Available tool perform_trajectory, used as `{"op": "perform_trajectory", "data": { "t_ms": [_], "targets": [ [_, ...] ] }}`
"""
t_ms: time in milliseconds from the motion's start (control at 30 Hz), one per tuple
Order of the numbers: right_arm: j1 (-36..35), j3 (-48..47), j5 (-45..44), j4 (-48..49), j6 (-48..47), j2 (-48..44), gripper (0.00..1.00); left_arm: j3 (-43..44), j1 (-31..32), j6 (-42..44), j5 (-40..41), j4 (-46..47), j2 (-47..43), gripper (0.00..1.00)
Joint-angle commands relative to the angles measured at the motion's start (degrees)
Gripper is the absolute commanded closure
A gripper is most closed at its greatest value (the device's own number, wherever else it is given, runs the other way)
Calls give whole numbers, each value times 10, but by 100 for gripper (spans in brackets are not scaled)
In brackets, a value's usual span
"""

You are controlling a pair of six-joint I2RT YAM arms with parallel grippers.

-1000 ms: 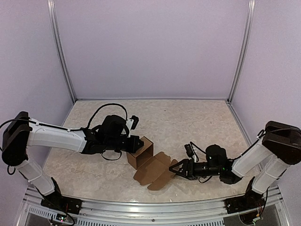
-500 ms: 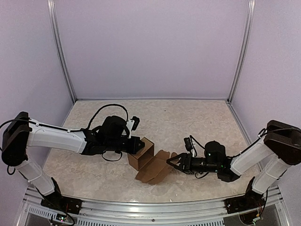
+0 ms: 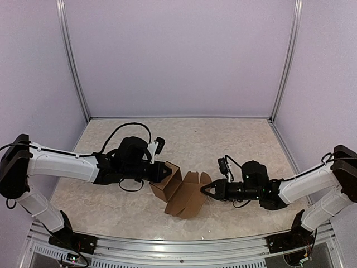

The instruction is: Fold the paper box

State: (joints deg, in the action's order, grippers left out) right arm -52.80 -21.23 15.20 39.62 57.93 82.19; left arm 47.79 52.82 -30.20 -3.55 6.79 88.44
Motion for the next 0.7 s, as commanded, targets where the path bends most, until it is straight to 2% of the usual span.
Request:
{"op": "perform_trajectory", "data": {
  "t_ms": [0, 100, 200, 467, 667],
  "targets": [
    [-6, -32, -22, -106, -51, -44, 90, -10, 4, 8, -6, -11, -33, 100],
    [-6, -51, -27, -159, -78, -67, 100, -11, 4, 14, 2, -19, -57, 100],
    [-5, -82, -31, -241, -119, -85, 100, -13, 3, 20, 15, -37, -88, 98],
    [-4, -221, -43, -498, -271, -108, 100, -19, 3, 42, 69, -96, -197, 78],
    [-3, -337, -33, -661, -369, -118, 100, -21, -1, 62, 91, -125, -269, 76]
  ]
}}
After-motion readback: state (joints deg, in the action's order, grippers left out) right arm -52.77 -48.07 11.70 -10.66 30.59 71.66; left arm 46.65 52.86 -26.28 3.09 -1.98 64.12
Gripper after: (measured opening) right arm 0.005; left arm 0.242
